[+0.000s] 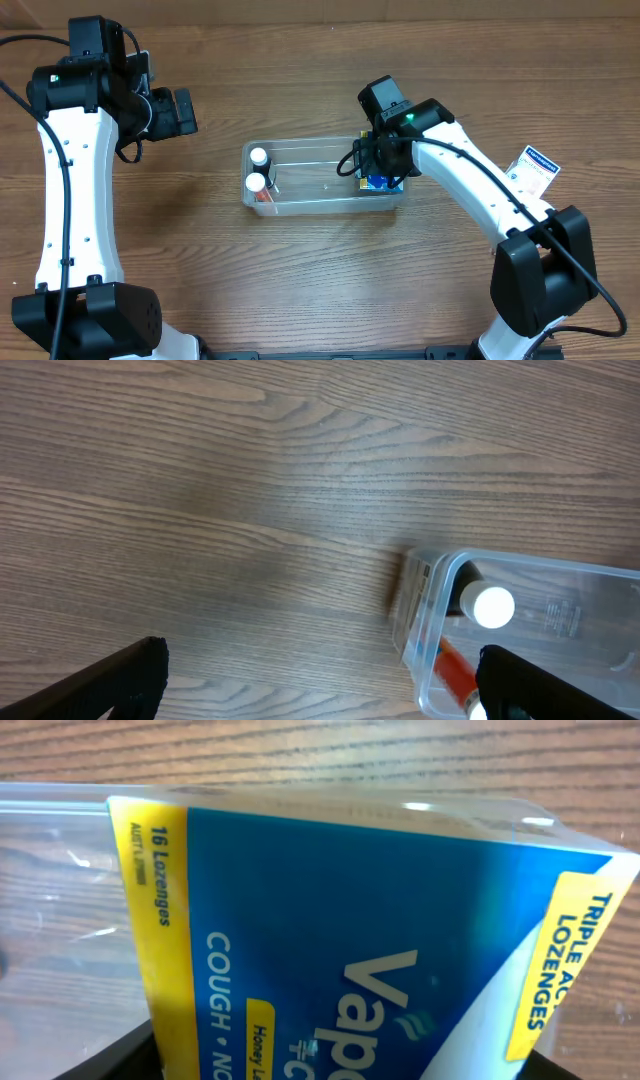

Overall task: Pack container
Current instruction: 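Lower the VapoDrops box into the container's right side and release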

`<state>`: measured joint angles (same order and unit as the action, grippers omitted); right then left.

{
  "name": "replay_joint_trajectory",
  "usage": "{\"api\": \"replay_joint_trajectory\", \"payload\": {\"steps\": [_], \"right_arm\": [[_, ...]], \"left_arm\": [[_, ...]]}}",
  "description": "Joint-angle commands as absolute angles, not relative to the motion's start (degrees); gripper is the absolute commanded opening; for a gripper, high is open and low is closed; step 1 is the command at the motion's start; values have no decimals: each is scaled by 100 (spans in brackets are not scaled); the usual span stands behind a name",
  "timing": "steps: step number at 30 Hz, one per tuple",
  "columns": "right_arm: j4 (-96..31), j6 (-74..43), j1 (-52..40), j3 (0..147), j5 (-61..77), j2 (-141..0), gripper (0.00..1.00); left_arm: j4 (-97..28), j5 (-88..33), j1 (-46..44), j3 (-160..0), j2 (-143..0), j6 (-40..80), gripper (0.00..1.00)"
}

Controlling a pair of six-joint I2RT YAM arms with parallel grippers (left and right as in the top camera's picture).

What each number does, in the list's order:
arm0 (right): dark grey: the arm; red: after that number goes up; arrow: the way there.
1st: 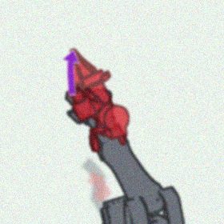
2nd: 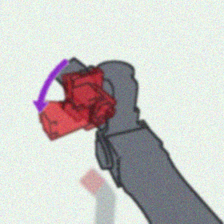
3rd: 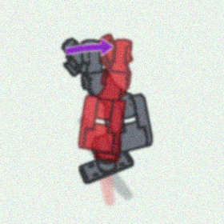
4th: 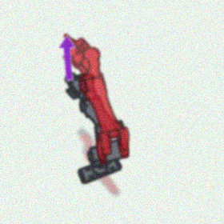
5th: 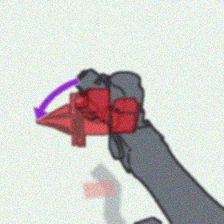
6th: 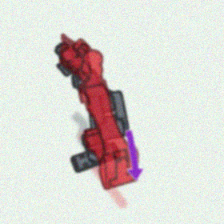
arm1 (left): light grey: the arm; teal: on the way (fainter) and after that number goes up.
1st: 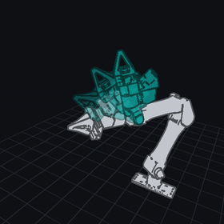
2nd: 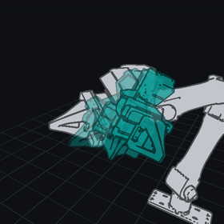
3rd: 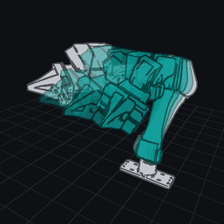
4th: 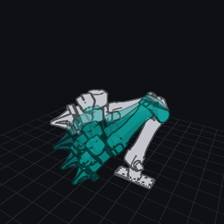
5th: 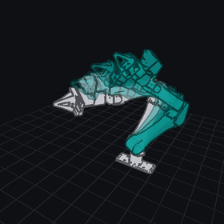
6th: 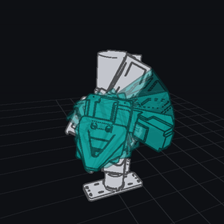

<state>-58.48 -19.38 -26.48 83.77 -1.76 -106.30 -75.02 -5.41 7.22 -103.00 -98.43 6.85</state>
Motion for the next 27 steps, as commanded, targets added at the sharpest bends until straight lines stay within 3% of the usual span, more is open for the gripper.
{"api": "replay_joint_trajectory", "payload": {"steps": [1,20,22,25,27], "right_arm": [[-5839,-1885,-2655,8099,-143,-10691,17],[-6333,-1817,-2655,8101,-139,-10689,17],[-6329,-1817,-2655,8101,-141,-10689,23],[-6289,-1817,-2655,8101,-141,-10689,49],[-6267,-1817,-2655,8101,-143,-10689,60]], "left_arm": [[-7500,-561,709,-10324,-9867,576,100],[-7505,-561,709,-10324,-9867,576,100],[-7511,-558,709,-10324,-9867,578,100],[-7511,-558,709,-10324,-9867,576,100],[-7509,-558,709,-10324,-9867,576,100]]}}
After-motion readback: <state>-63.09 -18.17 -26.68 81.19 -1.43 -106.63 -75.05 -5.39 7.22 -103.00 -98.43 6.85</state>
